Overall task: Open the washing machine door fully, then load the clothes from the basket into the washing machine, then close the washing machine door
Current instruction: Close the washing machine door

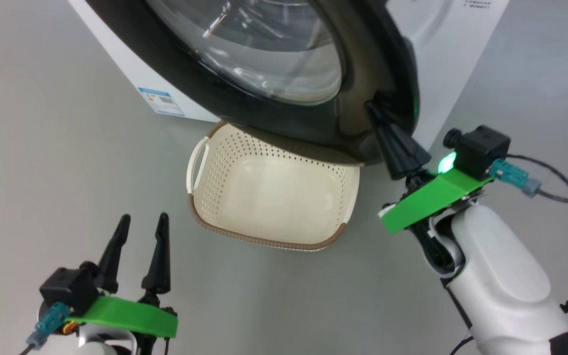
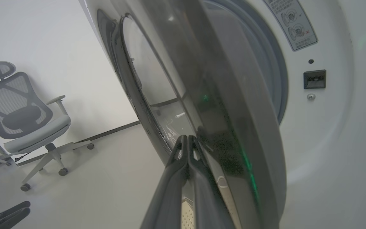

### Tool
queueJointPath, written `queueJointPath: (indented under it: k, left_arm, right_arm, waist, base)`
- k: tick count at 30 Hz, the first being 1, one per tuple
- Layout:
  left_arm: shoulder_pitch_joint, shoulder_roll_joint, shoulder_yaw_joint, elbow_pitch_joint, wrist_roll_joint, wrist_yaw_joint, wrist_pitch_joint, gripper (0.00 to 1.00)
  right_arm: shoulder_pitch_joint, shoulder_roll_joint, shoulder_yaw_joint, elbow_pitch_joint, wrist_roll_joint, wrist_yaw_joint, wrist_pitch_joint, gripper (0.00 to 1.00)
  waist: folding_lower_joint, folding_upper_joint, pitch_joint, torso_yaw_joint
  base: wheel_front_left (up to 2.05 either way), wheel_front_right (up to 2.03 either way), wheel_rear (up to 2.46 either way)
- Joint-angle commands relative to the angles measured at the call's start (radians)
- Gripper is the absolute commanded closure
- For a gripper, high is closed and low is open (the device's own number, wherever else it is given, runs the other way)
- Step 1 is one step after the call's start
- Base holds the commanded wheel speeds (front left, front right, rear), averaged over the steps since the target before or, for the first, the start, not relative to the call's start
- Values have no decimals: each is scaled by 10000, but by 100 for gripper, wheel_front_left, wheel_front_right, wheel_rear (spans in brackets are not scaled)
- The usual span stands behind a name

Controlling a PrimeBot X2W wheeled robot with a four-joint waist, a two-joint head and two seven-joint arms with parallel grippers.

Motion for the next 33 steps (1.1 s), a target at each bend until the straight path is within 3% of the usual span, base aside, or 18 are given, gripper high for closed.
queueJointPath:
  k: [1,18,33]
  left_arm:
    - [-359,157,315,-301,-73,-17,-67,0]
    - [-958,-105,-119,-571,-166,-17,-67,0]
    - [-1386,-195,-333,-629,-219,-17,-67,0]
  right_arm:
    - [-265,53,-22,-159,-69,10,-49,100]
    - [-2051,-400,-1266,449,-573,10,-49,100]
    - [-3333,-320,-2320,681,-970,10,-49,100]
  waist:
    - [0,-1,163,128]
    - [0,-1,1203,665]
    - [0,-1,1737,815]
  base:
    - [0,0,0]
    - [0,0,0]
    - [0,0,0]
